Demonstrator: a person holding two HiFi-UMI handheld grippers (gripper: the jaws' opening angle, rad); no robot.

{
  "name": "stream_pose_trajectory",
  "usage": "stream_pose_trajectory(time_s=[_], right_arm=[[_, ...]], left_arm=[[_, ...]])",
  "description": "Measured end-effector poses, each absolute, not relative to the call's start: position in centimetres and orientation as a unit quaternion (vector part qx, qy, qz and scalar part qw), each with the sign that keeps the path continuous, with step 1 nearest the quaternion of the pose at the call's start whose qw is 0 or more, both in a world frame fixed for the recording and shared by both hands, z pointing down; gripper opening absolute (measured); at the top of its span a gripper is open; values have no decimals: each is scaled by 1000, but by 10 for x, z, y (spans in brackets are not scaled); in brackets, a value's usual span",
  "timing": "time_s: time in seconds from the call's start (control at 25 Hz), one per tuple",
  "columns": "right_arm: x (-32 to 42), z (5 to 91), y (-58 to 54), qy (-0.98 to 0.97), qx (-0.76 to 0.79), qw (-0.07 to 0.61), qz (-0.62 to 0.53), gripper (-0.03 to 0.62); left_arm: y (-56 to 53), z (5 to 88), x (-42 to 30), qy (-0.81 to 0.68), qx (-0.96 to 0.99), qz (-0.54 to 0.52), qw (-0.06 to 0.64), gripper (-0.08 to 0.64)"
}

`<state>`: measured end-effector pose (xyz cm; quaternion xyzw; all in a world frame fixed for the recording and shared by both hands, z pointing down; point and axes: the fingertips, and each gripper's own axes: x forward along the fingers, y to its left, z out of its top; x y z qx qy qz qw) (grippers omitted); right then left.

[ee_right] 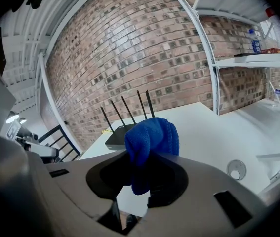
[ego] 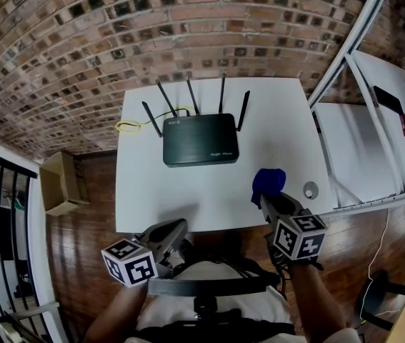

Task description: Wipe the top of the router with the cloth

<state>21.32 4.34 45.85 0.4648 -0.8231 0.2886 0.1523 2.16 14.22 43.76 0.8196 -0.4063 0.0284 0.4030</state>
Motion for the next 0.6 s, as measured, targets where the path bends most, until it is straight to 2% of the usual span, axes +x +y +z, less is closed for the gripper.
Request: stream_pose_trajectory(time_s=[0.6], right_arm=[[214,457,50,-821,466,167,283,103]], left_arm=[[146,438,25,-397,823,30,406,29]])
